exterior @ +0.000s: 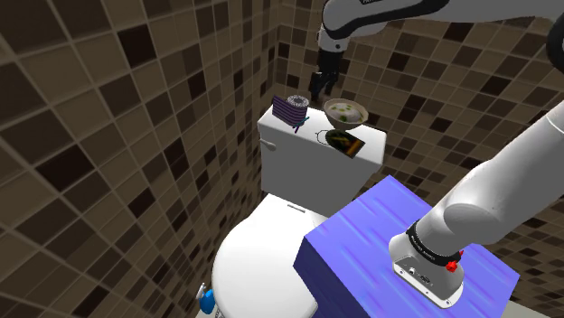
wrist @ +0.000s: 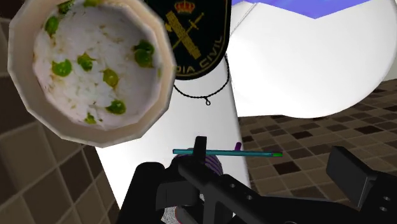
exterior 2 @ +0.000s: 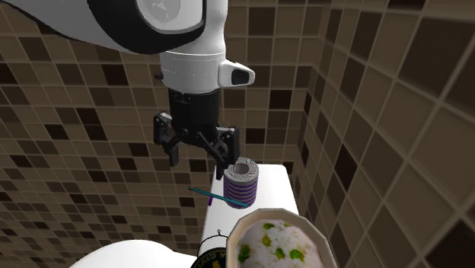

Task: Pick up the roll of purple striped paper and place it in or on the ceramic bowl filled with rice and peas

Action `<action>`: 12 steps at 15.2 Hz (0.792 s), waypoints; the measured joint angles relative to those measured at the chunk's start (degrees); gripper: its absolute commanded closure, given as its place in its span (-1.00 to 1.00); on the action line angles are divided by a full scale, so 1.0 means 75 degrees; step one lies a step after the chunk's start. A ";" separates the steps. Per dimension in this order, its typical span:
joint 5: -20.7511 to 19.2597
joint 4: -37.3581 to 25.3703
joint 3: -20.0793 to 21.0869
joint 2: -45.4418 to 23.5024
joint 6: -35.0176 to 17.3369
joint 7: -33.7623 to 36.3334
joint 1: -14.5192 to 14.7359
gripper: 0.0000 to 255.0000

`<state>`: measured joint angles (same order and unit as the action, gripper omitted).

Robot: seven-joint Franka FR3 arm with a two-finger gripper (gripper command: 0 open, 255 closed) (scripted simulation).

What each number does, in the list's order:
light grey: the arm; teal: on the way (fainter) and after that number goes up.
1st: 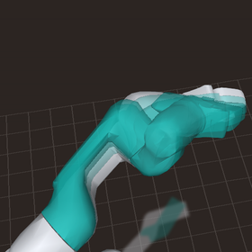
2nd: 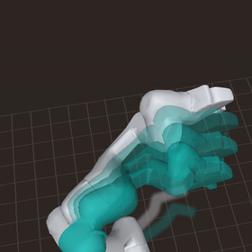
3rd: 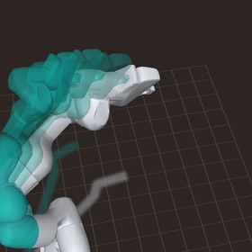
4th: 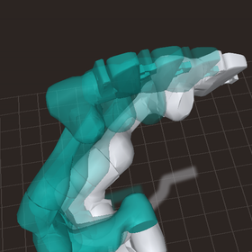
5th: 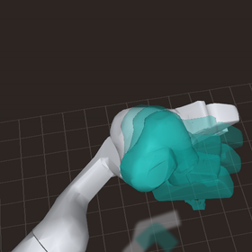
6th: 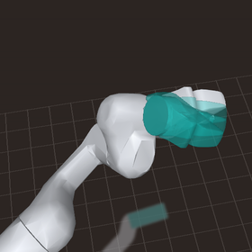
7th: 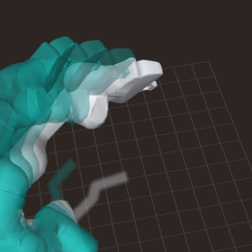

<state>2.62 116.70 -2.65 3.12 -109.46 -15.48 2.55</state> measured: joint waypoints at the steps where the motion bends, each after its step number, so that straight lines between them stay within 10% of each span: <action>1: -0.0007 -0.0266 0.0013 -0.0313 -0.0042 -0.0075 0.0017 -1.00; 12: -0.0217 -0.3801 0.0204 -0.3734 0.0083 -0.0827 0.0156 -1.00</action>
<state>0.99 88.19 -1.11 -24.89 -108.84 -21.69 3.72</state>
